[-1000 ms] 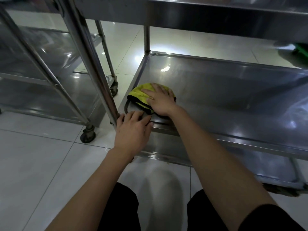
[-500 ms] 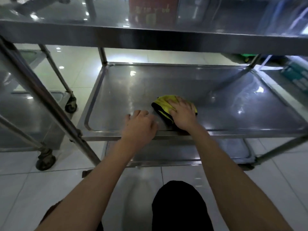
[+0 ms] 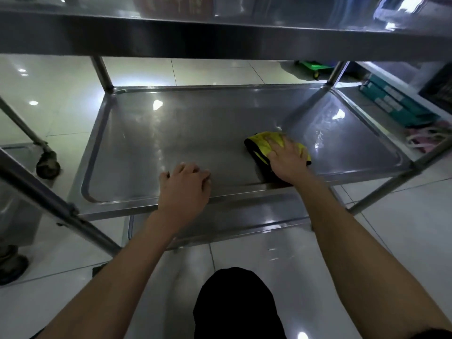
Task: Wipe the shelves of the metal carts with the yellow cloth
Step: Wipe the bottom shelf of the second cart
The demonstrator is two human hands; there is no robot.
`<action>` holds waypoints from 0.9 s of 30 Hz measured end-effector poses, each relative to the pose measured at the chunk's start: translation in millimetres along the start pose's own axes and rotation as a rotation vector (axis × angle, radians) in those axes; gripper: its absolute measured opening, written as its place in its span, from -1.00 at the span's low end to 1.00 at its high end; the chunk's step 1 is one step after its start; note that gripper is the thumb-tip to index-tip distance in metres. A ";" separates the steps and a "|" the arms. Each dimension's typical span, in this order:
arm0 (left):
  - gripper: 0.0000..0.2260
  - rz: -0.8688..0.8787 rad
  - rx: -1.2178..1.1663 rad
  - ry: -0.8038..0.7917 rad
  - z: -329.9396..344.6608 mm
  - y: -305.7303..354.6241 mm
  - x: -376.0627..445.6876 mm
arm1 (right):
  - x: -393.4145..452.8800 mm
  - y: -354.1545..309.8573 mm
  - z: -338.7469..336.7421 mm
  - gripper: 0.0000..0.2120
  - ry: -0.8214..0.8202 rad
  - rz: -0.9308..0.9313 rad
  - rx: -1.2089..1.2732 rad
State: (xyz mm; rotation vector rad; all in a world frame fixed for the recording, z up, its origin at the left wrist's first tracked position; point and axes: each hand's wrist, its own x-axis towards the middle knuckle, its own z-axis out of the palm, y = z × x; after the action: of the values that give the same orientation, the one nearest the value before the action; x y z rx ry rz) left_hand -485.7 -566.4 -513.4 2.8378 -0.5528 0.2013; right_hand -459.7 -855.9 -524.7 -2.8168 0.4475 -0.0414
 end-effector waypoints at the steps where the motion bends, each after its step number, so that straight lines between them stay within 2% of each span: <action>1: -0.76 0.010 -0.030 -0.003 -1.4 -4.3 0.8 | 0.2 -1.4 0.3 -0.51 -0.008 -0.003 -0.007; 4: -0.70 -0.003 -0.097 -0.017 -8.2 -24.8 1.0 | -0.7 -12.8 0.3 -0.51 -0.017 -0.004 -0.007; 6: -0.64 -0.063 -0.029 0.032 -14.8 -46.9 -3.7 | -1.2 -26.8 1.4 -0.50 -0.026 -0.019 0.001; 8: -0.70 -0.145 0.061 0.093 -22.0 -72.6 -12.0 | 0.3 -45.8 4.5 -0.49 -0.038 -0.057 -0.010; 12: -0.70 -0.273 0.131 0.033 -34.3 -112.4 -29.7 | 7.4 -97.0 17.1 -0.48 -0.076 -0.154 -0.068; 16: -0.66 -0.204 0.088 -0.003 -36.1 -128.7 -45.1 | 13.0 -164.9 38.3 -0.49 -0.153 -0.252 -0.067; 27: -0.60 -0.223 0.099 -0.016 -38.0 -159.5 -69.1 | 0.9 -367.0 91.0 -0.55 -0.344 -0.667 -0.011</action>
State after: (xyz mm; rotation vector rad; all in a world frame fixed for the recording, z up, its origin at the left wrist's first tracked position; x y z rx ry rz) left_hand -491.1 -388.8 -522.8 2.9706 -0.2322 0.1697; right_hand -342.4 -496.9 -506.9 -2.7663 -0.5688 0.3014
